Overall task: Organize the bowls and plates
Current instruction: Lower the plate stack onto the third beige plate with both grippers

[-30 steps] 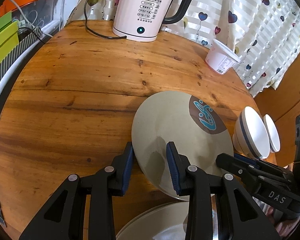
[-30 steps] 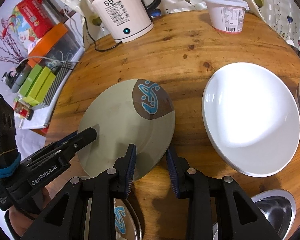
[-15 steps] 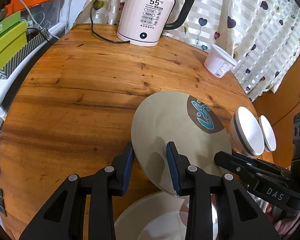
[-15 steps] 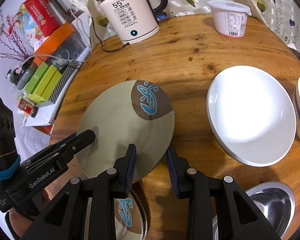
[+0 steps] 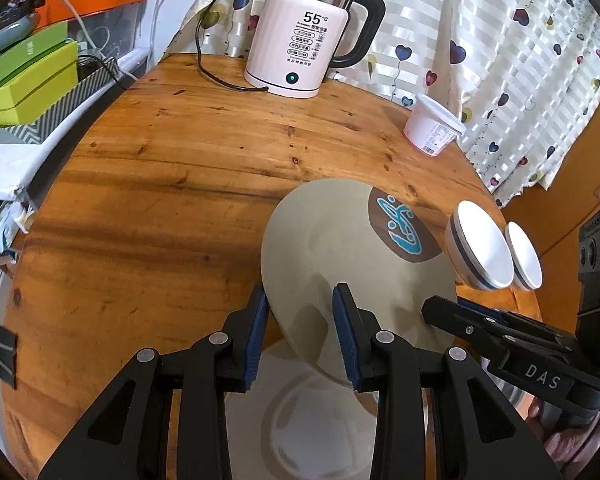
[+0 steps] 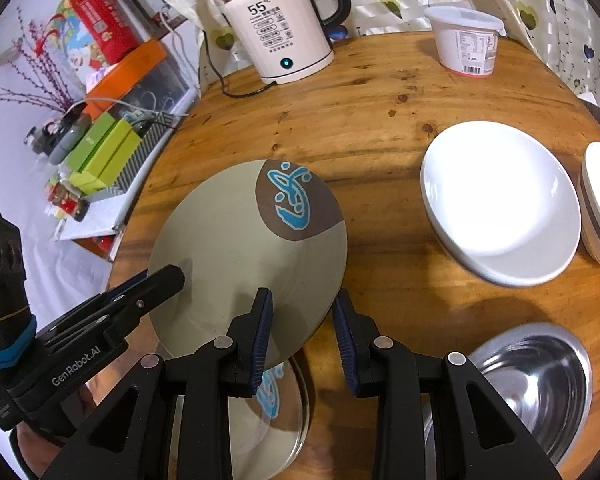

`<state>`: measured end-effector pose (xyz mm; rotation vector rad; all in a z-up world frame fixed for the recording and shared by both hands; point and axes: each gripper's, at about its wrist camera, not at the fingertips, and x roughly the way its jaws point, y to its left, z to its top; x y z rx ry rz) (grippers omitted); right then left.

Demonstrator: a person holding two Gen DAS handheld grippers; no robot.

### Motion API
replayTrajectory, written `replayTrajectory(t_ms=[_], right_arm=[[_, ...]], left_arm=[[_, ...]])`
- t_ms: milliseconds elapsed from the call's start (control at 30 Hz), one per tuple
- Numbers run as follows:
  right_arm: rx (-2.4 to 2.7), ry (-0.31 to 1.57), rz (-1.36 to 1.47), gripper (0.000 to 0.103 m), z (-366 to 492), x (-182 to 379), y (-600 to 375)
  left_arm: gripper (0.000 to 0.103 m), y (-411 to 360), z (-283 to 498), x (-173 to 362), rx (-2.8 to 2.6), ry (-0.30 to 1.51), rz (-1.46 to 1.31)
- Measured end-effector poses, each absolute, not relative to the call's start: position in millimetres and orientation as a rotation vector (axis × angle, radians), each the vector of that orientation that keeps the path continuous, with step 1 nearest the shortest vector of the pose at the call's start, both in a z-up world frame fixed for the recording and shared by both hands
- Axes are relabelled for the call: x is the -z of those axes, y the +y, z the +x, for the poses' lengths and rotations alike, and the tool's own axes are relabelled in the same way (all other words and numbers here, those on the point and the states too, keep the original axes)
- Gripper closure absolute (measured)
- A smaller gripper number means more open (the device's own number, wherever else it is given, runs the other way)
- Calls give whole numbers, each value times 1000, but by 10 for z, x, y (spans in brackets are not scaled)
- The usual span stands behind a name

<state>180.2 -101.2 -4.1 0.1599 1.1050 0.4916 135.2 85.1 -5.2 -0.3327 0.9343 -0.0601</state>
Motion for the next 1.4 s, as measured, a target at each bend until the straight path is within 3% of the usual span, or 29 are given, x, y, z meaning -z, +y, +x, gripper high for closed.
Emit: replayTrajectory(t_ms=[1400], right_arm=[[-595, 1121, 66, 72, 1093, 152, -944]], left_arm=[[69, 799, 296, 189, -30, 932, -368]])
